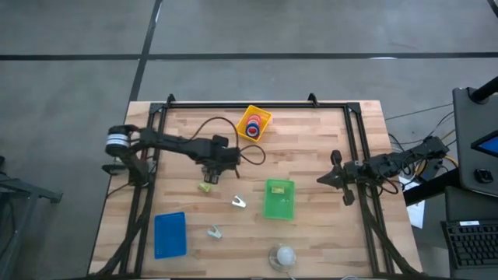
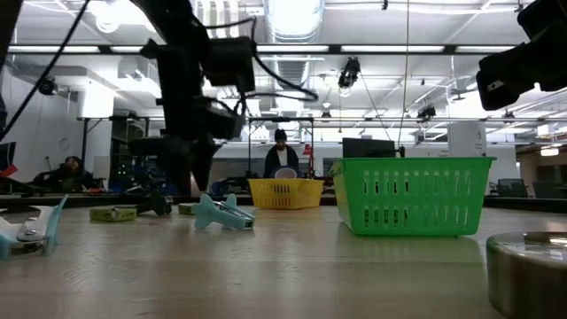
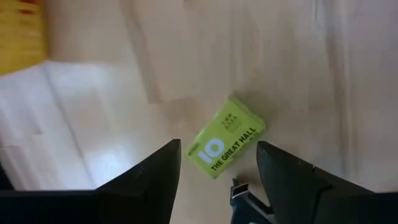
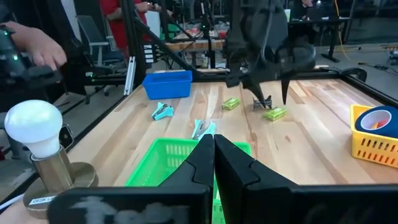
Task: Pick and place Stapler, Stapler remover, tape
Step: Put the top green staple box into the green bin
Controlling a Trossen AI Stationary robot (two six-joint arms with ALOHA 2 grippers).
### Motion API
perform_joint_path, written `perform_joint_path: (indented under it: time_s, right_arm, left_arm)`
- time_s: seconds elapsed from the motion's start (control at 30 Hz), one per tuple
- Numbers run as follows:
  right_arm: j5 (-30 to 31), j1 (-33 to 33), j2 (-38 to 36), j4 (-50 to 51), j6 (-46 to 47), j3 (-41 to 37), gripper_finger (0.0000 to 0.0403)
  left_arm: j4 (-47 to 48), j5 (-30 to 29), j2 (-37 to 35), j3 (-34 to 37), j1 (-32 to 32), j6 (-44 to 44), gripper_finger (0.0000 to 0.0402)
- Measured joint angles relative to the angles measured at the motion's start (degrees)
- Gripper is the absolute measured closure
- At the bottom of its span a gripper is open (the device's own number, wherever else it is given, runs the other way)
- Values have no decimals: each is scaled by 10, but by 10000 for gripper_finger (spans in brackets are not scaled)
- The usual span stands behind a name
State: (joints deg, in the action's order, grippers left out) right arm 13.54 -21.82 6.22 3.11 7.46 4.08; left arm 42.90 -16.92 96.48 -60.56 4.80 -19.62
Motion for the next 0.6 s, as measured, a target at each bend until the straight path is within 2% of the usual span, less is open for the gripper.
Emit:
perform_joint_path:
  time_s: [0.13,0.3,0.6]
  right_arm:
    - [0,0,0,0,0,0,394]
    - [0,0,0,0,0,0,394]
    - [0,0,0,0,0,0,394]
  left_arm:
    - [31,-13,40,-19,2,-24,188]
    - [21,-20,69,-29,4,-49,188]
    - [18,1,83,-32,15,-59,200]
